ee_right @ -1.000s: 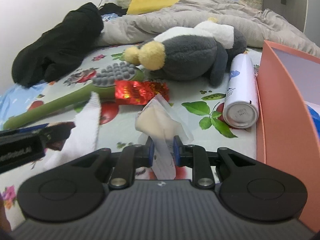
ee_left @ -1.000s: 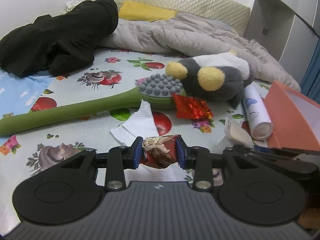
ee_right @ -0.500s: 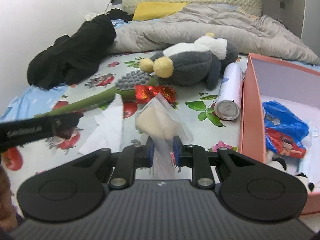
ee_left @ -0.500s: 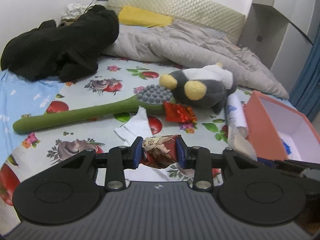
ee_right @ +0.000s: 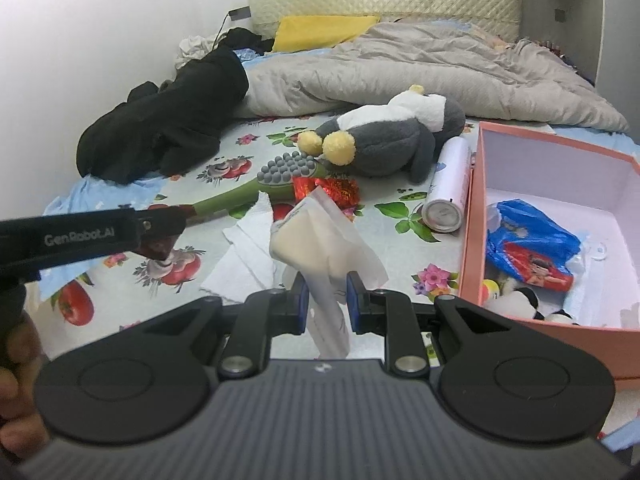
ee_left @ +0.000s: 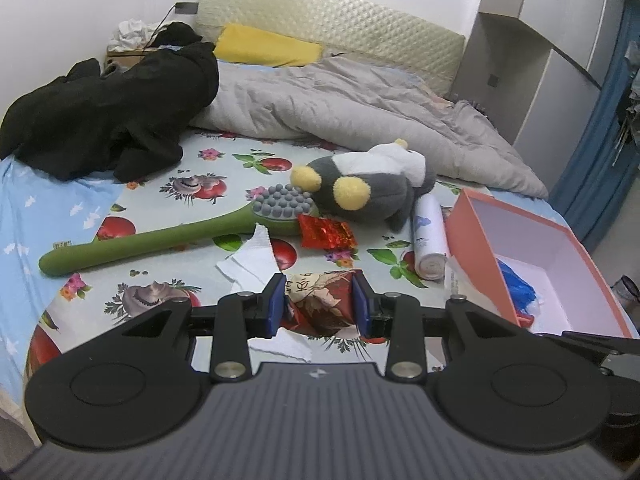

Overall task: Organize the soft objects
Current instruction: 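Lift the candy and sponge packet and carry them toward the pink box, then lower both grippers into the pink box and open them to release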

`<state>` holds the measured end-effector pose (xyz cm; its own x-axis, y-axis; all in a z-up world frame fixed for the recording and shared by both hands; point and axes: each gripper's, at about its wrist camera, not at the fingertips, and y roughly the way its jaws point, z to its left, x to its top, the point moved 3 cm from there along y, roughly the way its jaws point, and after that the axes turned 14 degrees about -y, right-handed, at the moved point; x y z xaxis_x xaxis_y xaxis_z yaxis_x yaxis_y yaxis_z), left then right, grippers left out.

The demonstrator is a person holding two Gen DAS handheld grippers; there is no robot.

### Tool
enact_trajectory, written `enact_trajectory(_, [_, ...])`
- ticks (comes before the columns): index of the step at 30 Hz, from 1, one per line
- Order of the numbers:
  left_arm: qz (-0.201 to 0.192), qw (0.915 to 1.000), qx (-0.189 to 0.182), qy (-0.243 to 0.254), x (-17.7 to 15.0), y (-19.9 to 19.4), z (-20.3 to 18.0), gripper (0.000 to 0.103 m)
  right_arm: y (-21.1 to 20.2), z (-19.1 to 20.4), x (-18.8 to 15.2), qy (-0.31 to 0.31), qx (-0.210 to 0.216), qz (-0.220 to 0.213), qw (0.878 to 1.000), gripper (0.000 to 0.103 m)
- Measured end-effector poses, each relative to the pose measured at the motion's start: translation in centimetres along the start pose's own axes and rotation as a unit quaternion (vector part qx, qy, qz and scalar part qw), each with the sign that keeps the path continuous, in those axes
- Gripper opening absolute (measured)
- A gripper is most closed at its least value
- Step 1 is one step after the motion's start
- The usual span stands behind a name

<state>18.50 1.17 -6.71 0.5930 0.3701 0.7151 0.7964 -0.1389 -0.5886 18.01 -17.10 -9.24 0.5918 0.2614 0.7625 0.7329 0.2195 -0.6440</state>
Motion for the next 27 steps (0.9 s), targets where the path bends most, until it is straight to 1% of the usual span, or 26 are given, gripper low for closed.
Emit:
enact_trajectory(9, [0.016,0.9993,-0.031,0.013,0.9,-1.5,-1.0,0.041,-2.3,0.0,0.5,0.017,-0.021,-0.01,1.0,0.024])
enact_trajectory(15, [0.021,0.9978,-0.053,0.034,1.1,-2.5,-2.1,0.041,-4.1,-0.3,0.4,0.031,-0.046,-0.018,0.998,0.024])
enact_trajectory(19, [0.028,0.9962,-0.068,0.047,0.8,-2.9,-2.9,0.04,-5.5,-1.1,-0.2,0.043,-0.065,-0.021,0.997,0.024])
enact_trajectory(22, [0.033,0.9948,-0.084,0.048,0.5,-3.5,-3.8,0.041,-7.1,-1.6,-1.0,0.05,-0.085,-0.021,0.995,0.024])
enact_trajectory(27, [0.038,0.9914,-0.11,0.061,-0.9,-4.4,-6.2,0.041,-9.7,-2.5,-2.1,0.048,-0.106,-0.015,0.993,0.024])
